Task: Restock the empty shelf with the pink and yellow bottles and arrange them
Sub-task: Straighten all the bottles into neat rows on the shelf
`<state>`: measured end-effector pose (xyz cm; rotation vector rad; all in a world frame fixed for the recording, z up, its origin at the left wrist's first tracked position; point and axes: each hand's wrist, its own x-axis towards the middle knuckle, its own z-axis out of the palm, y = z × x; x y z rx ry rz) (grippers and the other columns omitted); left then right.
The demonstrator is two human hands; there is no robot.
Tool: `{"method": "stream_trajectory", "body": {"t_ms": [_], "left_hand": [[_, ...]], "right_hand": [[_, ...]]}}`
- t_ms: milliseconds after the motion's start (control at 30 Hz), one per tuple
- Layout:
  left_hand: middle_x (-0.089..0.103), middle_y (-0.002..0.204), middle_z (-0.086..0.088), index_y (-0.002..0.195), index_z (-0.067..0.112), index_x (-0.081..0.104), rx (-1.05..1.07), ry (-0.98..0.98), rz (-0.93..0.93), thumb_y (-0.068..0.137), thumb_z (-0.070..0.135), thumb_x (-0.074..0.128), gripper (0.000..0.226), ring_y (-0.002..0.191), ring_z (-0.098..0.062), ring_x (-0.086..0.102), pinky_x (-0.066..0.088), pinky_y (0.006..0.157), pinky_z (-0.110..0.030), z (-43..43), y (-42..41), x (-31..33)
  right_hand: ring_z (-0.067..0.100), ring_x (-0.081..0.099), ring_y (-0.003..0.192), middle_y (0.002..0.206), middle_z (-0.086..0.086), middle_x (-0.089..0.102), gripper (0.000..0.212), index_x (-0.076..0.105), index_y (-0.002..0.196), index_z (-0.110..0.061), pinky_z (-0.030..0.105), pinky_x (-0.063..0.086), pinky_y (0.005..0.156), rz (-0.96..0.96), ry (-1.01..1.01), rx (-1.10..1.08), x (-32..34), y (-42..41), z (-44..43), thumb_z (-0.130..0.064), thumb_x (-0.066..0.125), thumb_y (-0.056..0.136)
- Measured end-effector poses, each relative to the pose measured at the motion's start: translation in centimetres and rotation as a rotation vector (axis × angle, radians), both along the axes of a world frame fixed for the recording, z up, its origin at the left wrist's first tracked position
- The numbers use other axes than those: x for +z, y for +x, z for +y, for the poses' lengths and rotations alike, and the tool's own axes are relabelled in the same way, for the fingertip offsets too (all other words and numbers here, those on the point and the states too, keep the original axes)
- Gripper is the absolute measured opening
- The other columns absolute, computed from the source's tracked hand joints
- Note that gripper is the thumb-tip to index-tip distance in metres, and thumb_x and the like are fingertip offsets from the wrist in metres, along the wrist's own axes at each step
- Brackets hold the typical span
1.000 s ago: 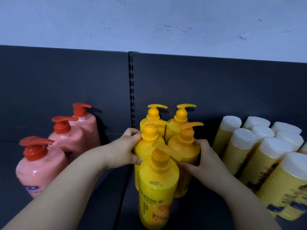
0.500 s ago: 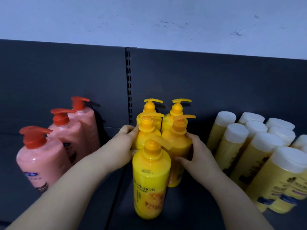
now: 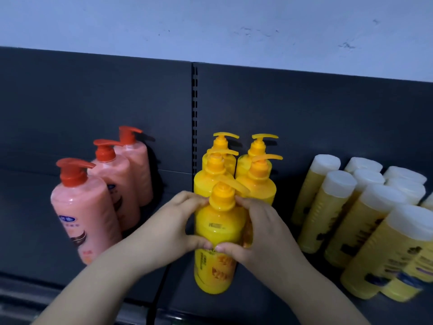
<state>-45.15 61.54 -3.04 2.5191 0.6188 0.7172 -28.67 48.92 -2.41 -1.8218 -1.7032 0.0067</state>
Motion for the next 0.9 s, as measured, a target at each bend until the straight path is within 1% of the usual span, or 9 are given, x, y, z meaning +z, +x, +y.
{"method": "stream_trajectory", "body": {"t_ms": [100,167,233,400,633,700,800,867,900], "left_hand": [[0.042,0.107,0.02,0.124,0.031,0.053,0.085,0.031,-0.021,0.047,0.059,0.078,0.085,0.098,0.004,0.048,0.04,0.088,-0.012,-1.2,0.7,-0.1],[0.042,0.108,0.013,0.129,0.024,0.053,0.138,0.054,-0.022,0.049,0.055,0.084,0.09,0.101,-0.005,0.049,0.042,0.091,-0.021,-2.1,1.5,-0.4],[0.038,0.11,0.012,0.134,0.022,0.049,0.178,0.064,-0.028,0.054,0.05,0.083,0.091,0.108,-0.011,0.049,0.039,0.093,-0.02,-2.6,2.5,-0.6],[0.04,0.125,0.004,0.14,0.022,0.041,0.207,0.058,0.021,0.061,0.052,0.078,0.093,0.117,-0.014,0.045,0.031,0.093,-0.015,-2.9,3.5,-0.5],[0.037,0.125,0.0,0.143,0.019,0.032,0.182,0.141,0.049,0.073,0.057,0.067,0.087,0.111,-0.017,0.048,0.041,0.09,-0.021,-3.8,3.0,-0.8],[0.034,0.13,-0.003,0.146,0.017,0.023,0.187,0.219,0.127,0.08,0.059,0.058,0.086,0.114,-0.021,0.046,0.043,0.092,-0.028,-4.2,2.9,-0.5],[0.033,0.138,-0.006,0.149,0.016,0.013,0.22,0.41,0.296,0.089,0.059,0.044,0.08,0.124,-0.023,0.039,0.035,0.099,-0.031,-4.4,2.4,0.5],[0.038,0.139,-0.006,0.149,0.016,0.018,0.22,0.509,0.345,0.089,0.056,0.044,0.076,0.125,-0.025,0.041,0.033,0.103,-0.035,-4.4,1.5,0.9],[0.047,0.134,-0.007,0.145,0.015,0.03,0.2,0.536,0.364,0.086,0.055,0.051,0.075,0.121,-0.026,0.048,0.037,0.102,-0.037,-4.5,0.8,1.2]], "right_hand": [[-0.011,0.025,0.114,0.123,-0.026,0.029,0.084,0.028,0.136,-0.035,0.01,0.024,0.097,0.067,-0.063,0.0,0.3,0.9,-0.2,-0.055,0.073,0.068],[-0.008,0.03,0.117,0.126,-0.027,0.032,0.081,0.027,0.135,-0.04,0.016,0.031,0.1,0.137,-0.12,0.009,0.6,1.7,-0.2,-0.05,0.075,0.07],[-0.004,0.033,0.122,0.132,-0.024,0.035,0.08,0.028,0.136,-0.04,0.019,0.033,0.102,0.158,-0.14,0.023,0.8,2.5,-0.1,-0.045,0.075,0.072],[0.004,0.03,0.13,0.139,-0.012,0.034,0.081,0.03,0.142,-0.031,0.024,0.026,0.111,0.043,-0.106,-0.039,0.7,3.0,0.0,-0.043,0.074,0.075],[0.009,0.028,0.135,0.147,-0.005,0.032,0.081,0.021,0.147,-0.026,0.016,0.02,0.105,0.003,-0.159,-0.098,1.1,1.5,-0.6,-0.039,0.067,0.083],[0.011,0.026,0.137,0.15,-0.003,0.03,0.081,0.016,0.149,-0.026,0.019,0.021,0.108,-0.006,-0.191,-0.132,1.5,0.9,-0.9,-0.039,0.064,0.086],[0.013,0.024,0.14,0.154,-0.002,0.023,0.081,0.005,0.151,-0.026,0.024,0.023,0.111,-0.06,-0.272,-0.18,2.0,-0.2,-1.3,-0.041,0.057,0.09],[0.014,0.023,0.141,0.157,-0.001,0.019,0.079,0.0,0.151,-0.024,0.027,0.023,0.112,-0.132,-0.312,-0.212,2.4,-1.1,-1.8,-0.041,0.052,0.093],[0.014,0.022,0.142,0.157,-0.001,0.017,0.078,0.001,0.151,-0.022,0.027,0.023,0.112,-0.16,-0.309,-0.233,2.6,-1.7,-2.0,-0.042,0.049,0.094]]}}
